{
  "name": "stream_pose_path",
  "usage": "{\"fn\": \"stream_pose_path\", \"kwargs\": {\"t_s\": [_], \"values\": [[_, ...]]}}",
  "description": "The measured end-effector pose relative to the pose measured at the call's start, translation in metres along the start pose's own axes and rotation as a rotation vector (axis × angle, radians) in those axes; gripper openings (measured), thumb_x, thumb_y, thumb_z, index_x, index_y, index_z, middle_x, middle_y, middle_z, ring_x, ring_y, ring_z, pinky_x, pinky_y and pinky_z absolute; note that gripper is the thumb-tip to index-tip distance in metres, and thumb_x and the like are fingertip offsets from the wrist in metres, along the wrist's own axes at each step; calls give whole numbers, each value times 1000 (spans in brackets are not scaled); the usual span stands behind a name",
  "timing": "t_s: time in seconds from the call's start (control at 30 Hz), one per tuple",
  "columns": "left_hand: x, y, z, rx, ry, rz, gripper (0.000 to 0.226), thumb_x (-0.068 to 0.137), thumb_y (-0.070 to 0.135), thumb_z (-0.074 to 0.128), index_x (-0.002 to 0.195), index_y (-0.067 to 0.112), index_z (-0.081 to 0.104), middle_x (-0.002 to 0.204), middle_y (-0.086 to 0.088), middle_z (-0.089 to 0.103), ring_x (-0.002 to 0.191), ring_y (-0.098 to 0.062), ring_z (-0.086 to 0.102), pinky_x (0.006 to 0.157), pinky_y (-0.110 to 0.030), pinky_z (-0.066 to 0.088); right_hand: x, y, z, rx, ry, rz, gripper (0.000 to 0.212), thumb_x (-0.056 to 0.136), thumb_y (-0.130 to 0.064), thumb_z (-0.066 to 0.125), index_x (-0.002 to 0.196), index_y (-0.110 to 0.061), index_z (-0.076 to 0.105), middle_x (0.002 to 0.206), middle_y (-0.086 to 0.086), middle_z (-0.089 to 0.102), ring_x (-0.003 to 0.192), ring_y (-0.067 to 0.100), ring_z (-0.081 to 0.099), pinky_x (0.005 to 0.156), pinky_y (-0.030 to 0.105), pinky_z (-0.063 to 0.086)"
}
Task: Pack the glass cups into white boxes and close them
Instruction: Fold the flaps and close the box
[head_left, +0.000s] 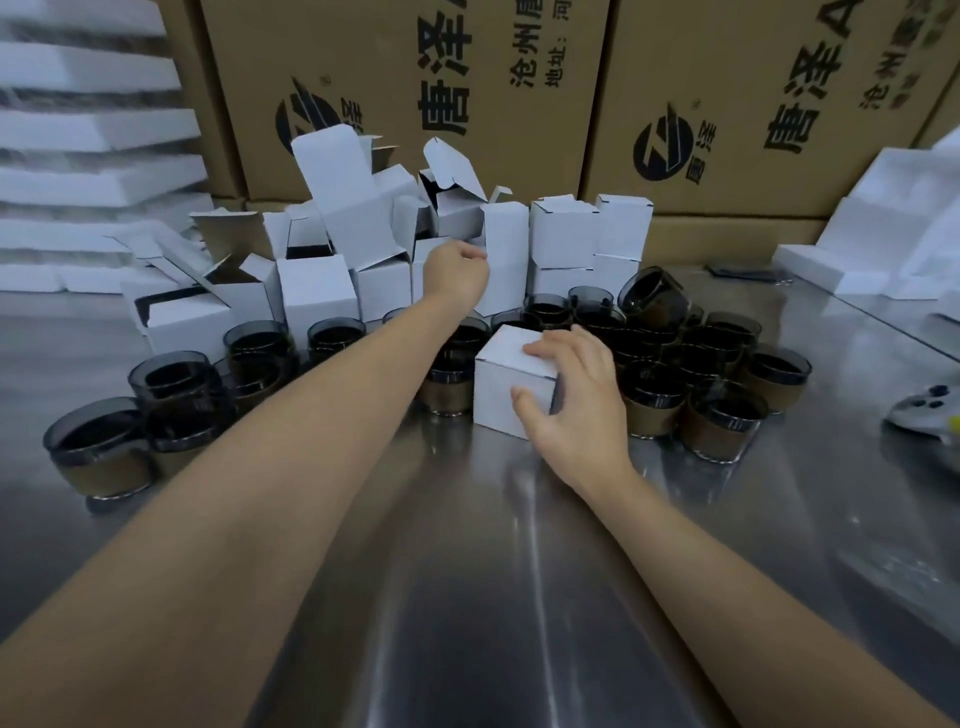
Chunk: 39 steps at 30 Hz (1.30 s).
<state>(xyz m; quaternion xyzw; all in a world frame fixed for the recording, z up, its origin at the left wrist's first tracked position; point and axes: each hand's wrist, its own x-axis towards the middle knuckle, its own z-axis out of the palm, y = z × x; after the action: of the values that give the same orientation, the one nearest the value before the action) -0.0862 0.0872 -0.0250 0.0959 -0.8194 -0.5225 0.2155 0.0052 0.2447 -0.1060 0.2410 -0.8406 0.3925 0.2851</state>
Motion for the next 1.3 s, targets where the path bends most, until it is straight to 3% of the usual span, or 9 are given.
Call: {"fn": "stream_pose_path", "kwargs": {"t_s": [0.1,0.2,0.27,0.57,0.73,0.97,1.1,1.2,1.3], "values": [[24,-5,22,67,-79,-7,28,94,5,40,79,21,57,92,-3,55,96,-23,47,83,-30,41,1,-1,3,-93,16,-56,35,80,-11,61,115,-9,63,126,4,57,138,24,36,104,36,32],[40,-11,40,173,-122,21,32,93,9,45,117,18,65,148,-8,39,141,-27,24,114,-32,20,1,-2,6,-195,1,-74,37,81,-12,60,118,-11,62,128,5,55,131,23,43,102,38,35],[50,-12,47,217,-143,33,39,93,12,46,130,17,58,157,-8,25,146,-27,11,117,-32,14,2,-2,7,-225,-17,-58,40,81,-13,60,121,-12,61,130,4,53,129,21,43,102,36,34],[53,-5,51,35,-60,48,46,96,9,47,141,2,40,149,-9,36,140,-23,30,107,-24,28,4,-6,6,-250,14,-49,43,74,-10,57,117,-11,62,126,2,58,128,22,44,101,34,33],[26,20,36,-78,5,133,44,98,6,41,142,3,39,150,-5,34,139,-22,32,114,-34,29,3,-7,5,-235,2,-5,44,75,-12,59,119,-10,62,135,7,50,132,25,39,100,39,35],[-49,58,-7,-18,103,453,39,91,-1,41,129,-1,52,137,-13,45,126,-31,39,108,-37,32,5,-7,5,-258,-52,77,48,86,-35,63,128,-15,55,151,11,33,143,28,22,111,41,27],[-109,46,-41,133,315,702,51,84,4,43,134,2,51,141,-7,45,130,-24,34,112,-31,26,3,-8,2,-131,-110,102,50,85,-29,66,129,-12,52,147,14,33,140,29,26,113,38,27],[-149,11,-54,217,464,711,52,83,7,49,135,3,50,143,-9,45,134,-20,29,117,-37,21,0,-10,-2,-9,-84,117,44,80,-23,69,120,-11,55,140,12,35,131,29,36,107,31,33],[-177,-27,-54,295,506,663,55,81,3,53,136,1,50,143,-13,45,137,-21,26,122,-36,2,2,-7,-10,1,-128,128,42,78,-29,73,115,-18,56,141,9,34,132,24,28,106,26,27]]}}
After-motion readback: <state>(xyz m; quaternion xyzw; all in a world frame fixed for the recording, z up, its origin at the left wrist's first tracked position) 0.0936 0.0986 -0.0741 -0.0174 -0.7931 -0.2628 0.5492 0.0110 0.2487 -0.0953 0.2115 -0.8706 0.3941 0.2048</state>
